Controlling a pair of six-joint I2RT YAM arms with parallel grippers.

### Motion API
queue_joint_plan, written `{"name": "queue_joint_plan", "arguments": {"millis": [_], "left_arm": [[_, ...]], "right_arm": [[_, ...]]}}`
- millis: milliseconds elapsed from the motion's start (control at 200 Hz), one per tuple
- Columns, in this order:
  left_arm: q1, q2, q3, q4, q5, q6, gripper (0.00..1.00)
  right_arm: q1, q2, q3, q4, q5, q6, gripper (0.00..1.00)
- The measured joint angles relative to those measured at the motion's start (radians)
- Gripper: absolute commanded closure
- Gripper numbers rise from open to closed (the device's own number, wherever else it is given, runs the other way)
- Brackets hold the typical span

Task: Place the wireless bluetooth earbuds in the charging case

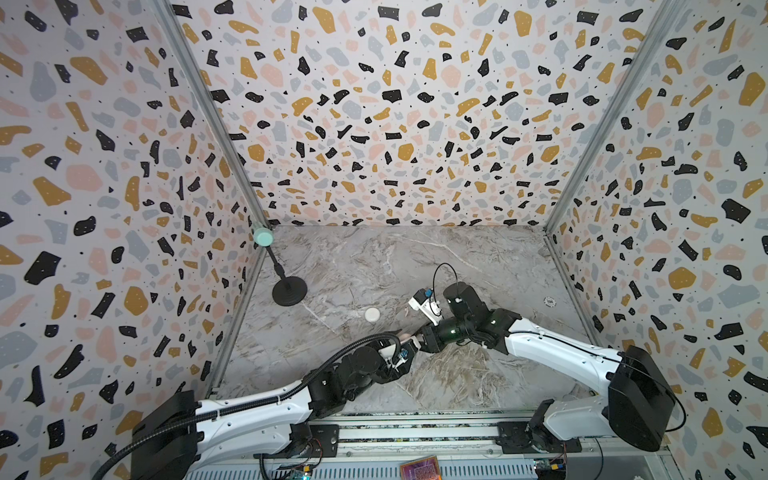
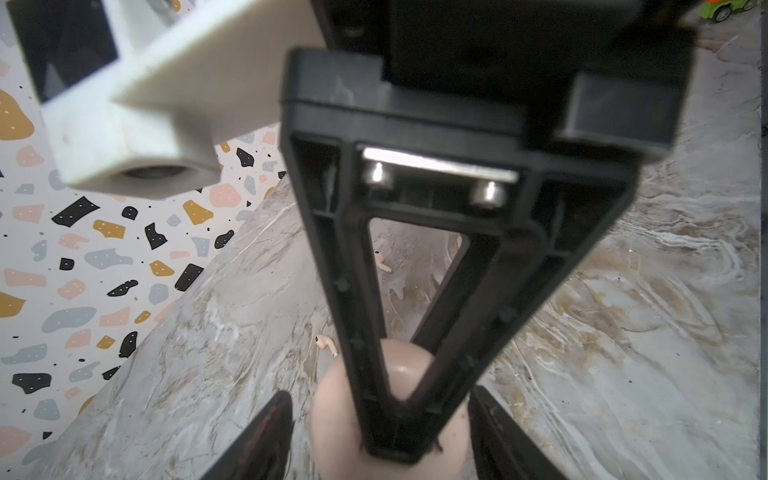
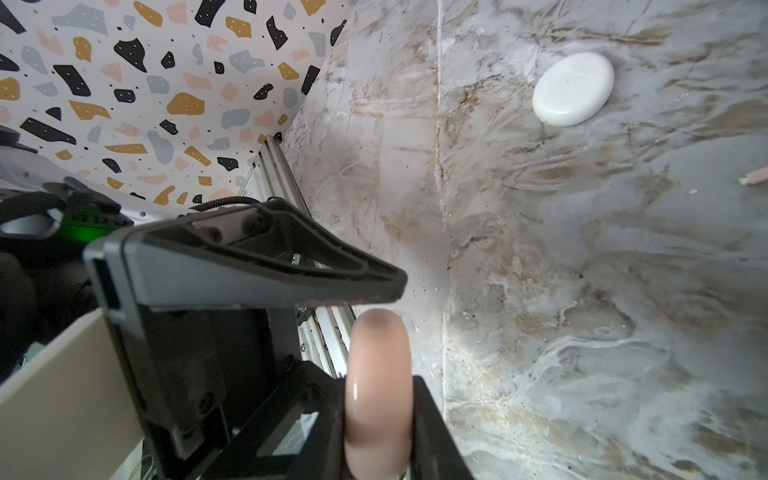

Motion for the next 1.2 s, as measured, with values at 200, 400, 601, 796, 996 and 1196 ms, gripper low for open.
{"name": "queue_joint_plan", "arguments": {"millis": [200, 400, 601, 796, 996, 1196], "left_arm": [[0.000, -0.104, 0.011, -0.056, 0.052, -0.025, 0.00], [0.000, -0.253, 0.131, -0.210, 0.092, -0.102, 0.00], [0.016, -0.280, 0.285, -0.325, 0.128, -0.219, 0.00], [0.188, -0.277, 0.308, -0.344, 0.314, -0.371, 0.00], [0.354, -0.267, 0.287, -0.294, 0.571, -0.529, 0.00], [0.375, -0.212, 0.240, -0.229, 0.751, -0.619, 0.00]], "right_arm": [[-0.063, -0.066, 0.006, -0.031, 0.003, -0.013, 1.00], [-0.158, -0.166, 0.043, -0.087, 0.035, -0.039, 1.00], [-0.191, -0.248, 0.049, -0.100, 0.101, -0.071, 1.00], [-0.214, -0.310, 0.026, -0.111, 0.163, -0.134, 1.00], [-0.259, -0.390, 0.027, -0.138, 0.150, -0.203, 1.00], [-0.264, -0.409, 0.059, -0.200, 0.082, -0.279, 1.00]]}}
